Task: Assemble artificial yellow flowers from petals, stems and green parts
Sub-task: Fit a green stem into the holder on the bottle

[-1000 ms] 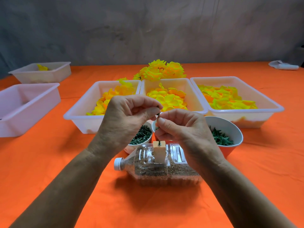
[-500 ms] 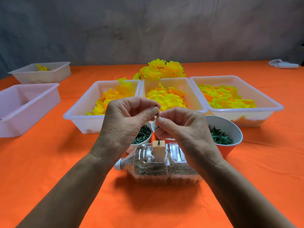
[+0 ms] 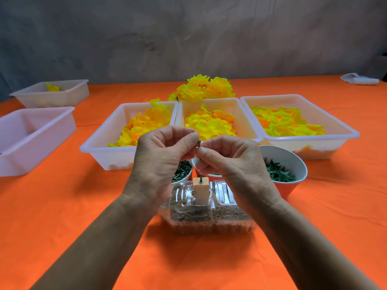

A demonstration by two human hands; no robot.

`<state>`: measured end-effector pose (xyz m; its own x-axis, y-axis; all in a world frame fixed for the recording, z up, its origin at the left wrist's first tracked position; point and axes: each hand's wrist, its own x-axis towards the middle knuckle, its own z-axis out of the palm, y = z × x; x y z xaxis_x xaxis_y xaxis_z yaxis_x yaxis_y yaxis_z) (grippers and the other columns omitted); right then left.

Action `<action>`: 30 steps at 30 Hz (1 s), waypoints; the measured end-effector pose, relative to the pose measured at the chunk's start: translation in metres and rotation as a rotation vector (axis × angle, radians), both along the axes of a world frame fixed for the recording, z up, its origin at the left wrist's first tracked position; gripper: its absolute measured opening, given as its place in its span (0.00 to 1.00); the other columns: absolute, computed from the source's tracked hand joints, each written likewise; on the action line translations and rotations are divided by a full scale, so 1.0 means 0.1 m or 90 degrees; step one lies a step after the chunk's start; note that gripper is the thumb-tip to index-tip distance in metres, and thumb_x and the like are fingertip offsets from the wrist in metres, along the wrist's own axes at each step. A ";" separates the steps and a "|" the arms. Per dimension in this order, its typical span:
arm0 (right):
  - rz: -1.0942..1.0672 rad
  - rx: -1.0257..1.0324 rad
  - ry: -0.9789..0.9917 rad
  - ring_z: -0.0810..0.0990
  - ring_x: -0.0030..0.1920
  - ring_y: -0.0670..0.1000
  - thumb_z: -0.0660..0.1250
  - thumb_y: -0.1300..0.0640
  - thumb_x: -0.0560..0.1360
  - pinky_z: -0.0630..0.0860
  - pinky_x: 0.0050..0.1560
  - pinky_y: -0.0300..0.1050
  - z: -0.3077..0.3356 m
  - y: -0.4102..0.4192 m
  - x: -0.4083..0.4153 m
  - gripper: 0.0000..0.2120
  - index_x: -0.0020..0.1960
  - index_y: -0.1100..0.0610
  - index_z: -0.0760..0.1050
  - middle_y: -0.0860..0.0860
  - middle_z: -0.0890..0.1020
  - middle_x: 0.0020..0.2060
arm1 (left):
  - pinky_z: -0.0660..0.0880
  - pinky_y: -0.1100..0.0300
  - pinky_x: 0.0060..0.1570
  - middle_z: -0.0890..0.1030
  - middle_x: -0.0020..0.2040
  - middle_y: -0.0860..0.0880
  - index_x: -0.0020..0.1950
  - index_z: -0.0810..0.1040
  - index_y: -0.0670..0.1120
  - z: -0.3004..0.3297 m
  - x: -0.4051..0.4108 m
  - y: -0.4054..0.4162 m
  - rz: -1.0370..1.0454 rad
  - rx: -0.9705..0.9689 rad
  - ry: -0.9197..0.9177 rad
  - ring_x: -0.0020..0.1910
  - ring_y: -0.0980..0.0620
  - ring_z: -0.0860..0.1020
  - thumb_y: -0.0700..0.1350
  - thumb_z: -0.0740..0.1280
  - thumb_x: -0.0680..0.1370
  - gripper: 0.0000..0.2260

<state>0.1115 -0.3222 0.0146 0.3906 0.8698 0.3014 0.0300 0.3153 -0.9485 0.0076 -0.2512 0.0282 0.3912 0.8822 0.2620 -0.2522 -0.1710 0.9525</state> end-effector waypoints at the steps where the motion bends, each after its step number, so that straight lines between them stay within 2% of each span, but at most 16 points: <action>1: -0.001 -0.001 0.005 0.80 0.29 0.46 0.70 0.66 0.72 0.78 0.34 0.38 0.00 0.00 0.00 0.02 0.41 0.62 0.79 0.50 0.82 0.28 | 0.78 0.64 0.34 0.81 0.28 0.50 0.38 0.79 0.42 0.00 0.00 0.02 -0.029 -0.067 -0.018 0.28 0.56 0.78 0.41 0.71 0.63 0.06; 3: 0.000 -0.001 0.009 0.80 0.29 0.46 0.70 0.66 0.72 0.79 0.34 0.38 0.00 0.00 0.00 0.02 0.41 0.61 0.79 0.50 0.82 0.28 | 0.77 0.66 0.31 0.81 0.28 0.49 0.39 0.79 0.41 0.00 -0.01 0.07 -0.073 -0.155 -0.031 0.26 0.57 0.78 0.41 0.69 0.62 0.08; 5: 0.000 -0.001 0.015 0.80 0.29 0.45 0.69 0.67 0.72 0.79 0.34 0.38 -0.01 0.01 0.00 0.04 0.40 0.61 0.79 0.50 0.81 0.27 | 0.76 0.67 0.29 0.81 0.28 0.49 0.39 0.79 0.41 -0.01 -0.03 0.09 -0.095 -0.185 -0.030 0.26 0.57 0.78 0.41 0.69 0.62 0.07; 12: -0.009 -0.009 0.002 0.80 0.30 0.47 0.70 0.66 0.73 0.79 0.34 0.38 0.00 0.00 0.00 0.02 0.42 0.63 0.79 0.53 0.82 0.29 | 0.77 0.66 0.30 0.81 0.29 0.48 0.40 0.80 0.41 -0.02 -0.05 0.11 -0.095 -0.153 -0.020 0.27 0.56 0.78 0.41 0.69 0.63 0.07; 17: -0.010 -0.015 0.008 0.80 0.29 0.46 0.69 0.67 0.73 0.79 0.34 0.38 0.00 0.00 0.00 0.01 0.42 0.64 0.79 0.54 0.81 0.30 | 0.78 0.66 0.35 0.81 0.29 0.50 0.39 0.80 0.41 0.00 -0.05 0.08 -0.068 -0.050 -0.012 0.28 0.57 0.78 0.41 0.70 0.63 0.07; 22: -0.010 -0.014 0.007 0.80 0.29 0.46 0.68 0.67 0.73 0.79 0.34 0.38 0.01 0.00 0.00 0.02 0.43 0.65 0.79 0.54 0.81 0.30 | 0.76 0.66 0.36 0.83 0.31 0.52 0.39 0.82 0.47 0.02 -0.07 0.05 -0.003 0.124 0.046 0.31 0.57 0.79 0.39 0.72 0.67 0.03; 25: -0.009 -0.015 0.012 0.80 0.29 0.46 0.68 0.67 0.74 0.80 0.35 0.39 0.01 0.00 -0.01 0.02 0.43 0.66 0.79 0.55 0.81 0.30 | 0.76 0.66 0.38 0.83 0.33 0.54 0.39 0.82 0.50 0.01 -0.07 0.05 0.039 0.221 0.083 0.34 0.58 0.80 0.35 0.72 0.71 0.09; 30: -0.008 -0.009 0.000 0.80 0.30 0.46 0.67 0.68 0.74 0.79 0.35 0.39 0.01 0.00 -0.01 0.05 0.40 0.62 0.78 0.54 0.81 0.30 | 0.77 0.62 0.44 0.83 0.37 0.55 0.42 0.82 0.51 0.01 -0.05 0.04 0.097 0.341 0.152 0.38 0.57 0.81 0.37 0.73 0.71 0.09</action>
<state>0.1104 -0.3220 0.0151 0.4014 0.8691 0.2890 0.0334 0.3014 -0.9529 0.0024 -0.2475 0.0293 0.3739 0.7025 0.6055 0.0230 -0.6597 0.7512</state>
